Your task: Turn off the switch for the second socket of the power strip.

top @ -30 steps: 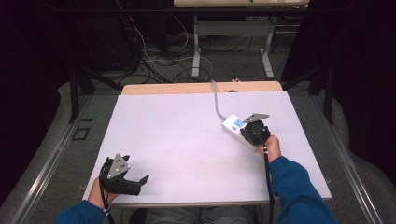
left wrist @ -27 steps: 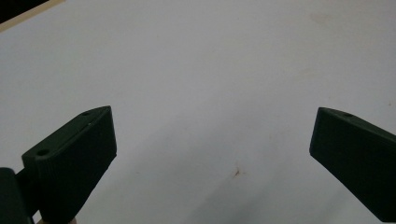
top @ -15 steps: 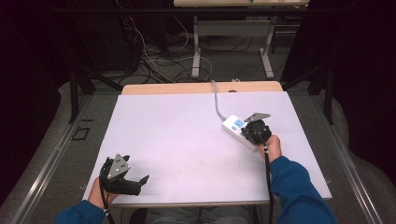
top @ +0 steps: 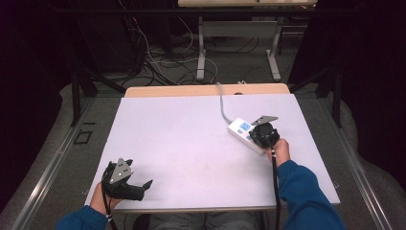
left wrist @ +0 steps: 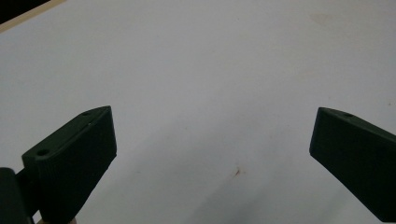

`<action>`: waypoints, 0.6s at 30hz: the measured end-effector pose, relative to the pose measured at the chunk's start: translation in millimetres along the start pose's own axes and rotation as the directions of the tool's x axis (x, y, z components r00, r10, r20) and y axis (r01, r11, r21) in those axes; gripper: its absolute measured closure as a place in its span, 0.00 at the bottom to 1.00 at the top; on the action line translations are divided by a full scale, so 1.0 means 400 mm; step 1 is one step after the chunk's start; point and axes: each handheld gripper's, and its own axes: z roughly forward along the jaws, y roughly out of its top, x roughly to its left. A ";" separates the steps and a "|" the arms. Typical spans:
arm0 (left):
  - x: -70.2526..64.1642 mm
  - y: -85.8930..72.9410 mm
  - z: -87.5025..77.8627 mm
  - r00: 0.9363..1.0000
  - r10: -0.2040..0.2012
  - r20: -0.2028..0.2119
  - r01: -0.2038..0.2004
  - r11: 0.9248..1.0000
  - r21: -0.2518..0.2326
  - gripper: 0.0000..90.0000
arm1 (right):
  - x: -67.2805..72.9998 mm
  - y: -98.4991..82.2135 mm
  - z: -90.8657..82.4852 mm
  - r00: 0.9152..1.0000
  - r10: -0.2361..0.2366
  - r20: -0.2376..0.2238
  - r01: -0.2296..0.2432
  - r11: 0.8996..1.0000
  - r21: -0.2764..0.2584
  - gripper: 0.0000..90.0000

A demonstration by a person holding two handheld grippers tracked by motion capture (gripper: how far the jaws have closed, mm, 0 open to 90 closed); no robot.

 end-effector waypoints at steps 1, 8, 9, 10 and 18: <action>0.000 0.000 0.000 1.000 0.001 0.000 -0.001 1.000 0.001 0.01 | 0.001 0.001 -0.002 1.000 0.002 0.005 -0.002 1.000 -0.001 1.00; 0.000 0.002 0.000 1.000 0.008 -0.003 -0.008 1.000 0.002 0.01 | 0.002 0.013 -0.021 1.000 0.011 -0.018 -0.012 0.999 -0.037 0.75; 0.000 0.001 0.000 1.000 0.008 -0.001 -0.008 1.000 0.003 0.01 | 0.003 0.015 -0.025 0.999 0.025 -0.028 -0.026 0.999 -0.038 0.67; -0.001 0.001 0.001 1.000 0.007 0.003 -0.007 1.000 0.005 0.01 | 0.000 0.016 -0.030 0.999 0.020 -0.038 -0.021 0.999 -0.039 0.61; 0.000 0.001 0.002 1.000 0.003 0.002 -0.003 1.000 -0.004 0.01 | 0.006 0.010 -0.076 0.994 0.037 -0.107 -0.044 0.997 -0.063 0.16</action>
